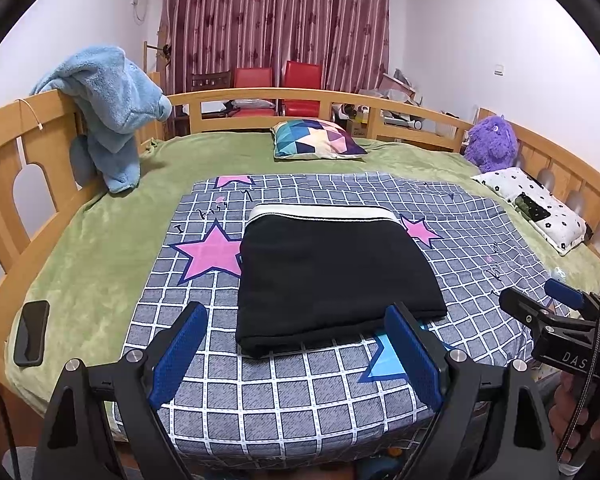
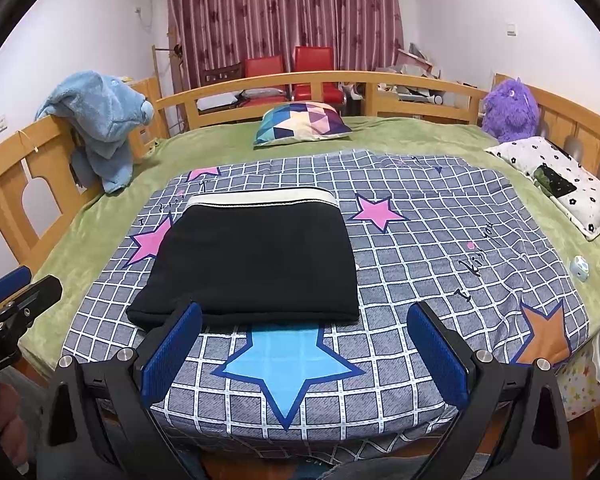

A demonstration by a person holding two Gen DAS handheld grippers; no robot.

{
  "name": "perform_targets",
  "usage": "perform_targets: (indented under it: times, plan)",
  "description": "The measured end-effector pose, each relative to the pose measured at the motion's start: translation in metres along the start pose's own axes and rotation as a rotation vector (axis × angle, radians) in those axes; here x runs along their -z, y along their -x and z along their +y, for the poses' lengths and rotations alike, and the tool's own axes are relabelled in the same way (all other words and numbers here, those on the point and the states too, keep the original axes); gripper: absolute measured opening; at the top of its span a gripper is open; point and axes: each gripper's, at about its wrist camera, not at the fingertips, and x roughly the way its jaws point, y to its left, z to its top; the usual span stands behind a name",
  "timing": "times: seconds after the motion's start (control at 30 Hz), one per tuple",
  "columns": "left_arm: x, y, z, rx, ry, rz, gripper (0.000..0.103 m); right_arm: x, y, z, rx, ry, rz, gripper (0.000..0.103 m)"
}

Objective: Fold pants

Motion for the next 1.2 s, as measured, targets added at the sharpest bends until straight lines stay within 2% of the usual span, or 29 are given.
perform_targets:
  times: [1.2]
  plan:
    - [-0.0009,0.0025,0.0004,0.004,-0.001,-0.006,0.090,0.0003,-0.0002,-0.0014,0.003,-0.001,-0.002,0.101]
